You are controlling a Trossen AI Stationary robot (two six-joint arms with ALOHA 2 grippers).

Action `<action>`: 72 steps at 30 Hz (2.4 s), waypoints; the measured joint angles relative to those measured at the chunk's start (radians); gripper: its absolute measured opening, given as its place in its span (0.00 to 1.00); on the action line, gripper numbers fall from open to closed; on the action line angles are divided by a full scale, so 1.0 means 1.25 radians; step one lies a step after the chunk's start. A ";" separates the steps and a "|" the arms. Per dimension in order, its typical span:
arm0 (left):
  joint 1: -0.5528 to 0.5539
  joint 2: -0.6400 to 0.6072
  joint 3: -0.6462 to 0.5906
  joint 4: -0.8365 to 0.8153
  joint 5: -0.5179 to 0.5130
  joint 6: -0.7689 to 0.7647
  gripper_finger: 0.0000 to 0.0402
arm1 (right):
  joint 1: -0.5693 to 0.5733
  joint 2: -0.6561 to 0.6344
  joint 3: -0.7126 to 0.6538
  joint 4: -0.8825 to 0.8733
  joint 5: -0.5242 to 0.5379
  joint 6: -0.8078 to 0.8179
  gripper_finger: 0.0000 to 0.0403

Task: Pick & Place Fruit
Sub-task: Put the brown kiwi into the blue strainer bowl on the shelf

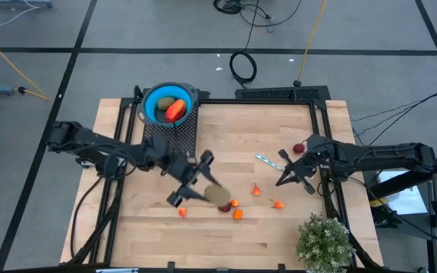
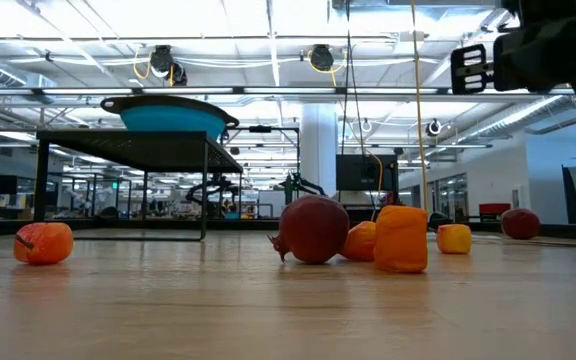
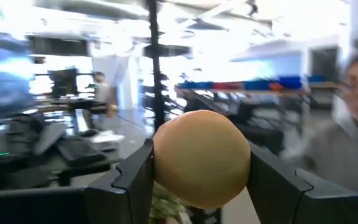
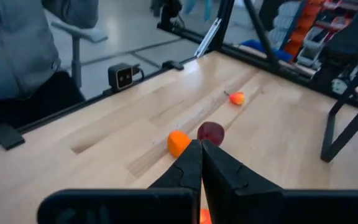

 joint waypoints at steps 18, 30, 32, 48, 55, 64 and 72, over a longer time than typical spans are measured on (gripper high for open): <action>0.285 0.000 0.000 0.118 -0.117 -0.271 0.52 | -0.060 -0.271 -0.127 0.072 0.007 0.160 0.00; 0.488 0.000 0.000 0.087 -0.139 -0.407 0.52 | -0.066 -0.284 -0.127 0.054 0.256 0.157 0.00; 0.514 -0.010 0.000 0.029 -0.161 -0.403 0.52 | -0.066 -0.284 -0.128 0.043 0.255 0.151 0.00; 0.536 -0.267 0.000 -0.643 -0.620 -0.147 0.51 | -0.066 -0.284 -0.128 0.013 0.254 0.149 0.00; 0.544 -0.322 0.000 -0.832 -0.736 -0.123 0.51 | -0.066 -0.284 -0.128 0.011 0.254 0.151 0.00; 0.603 -0.328 0.000 -0.958 -0.616 -0.166 0.51 | -0.066 -0.284 -0.128 0.011 0.254 0.158 0.00; 0.655 -0.328 0.000 -0.977 -0.532 -0.228 0.51 | -0.066 -0.284 -0.128 0.011 0.254 0.158 0.00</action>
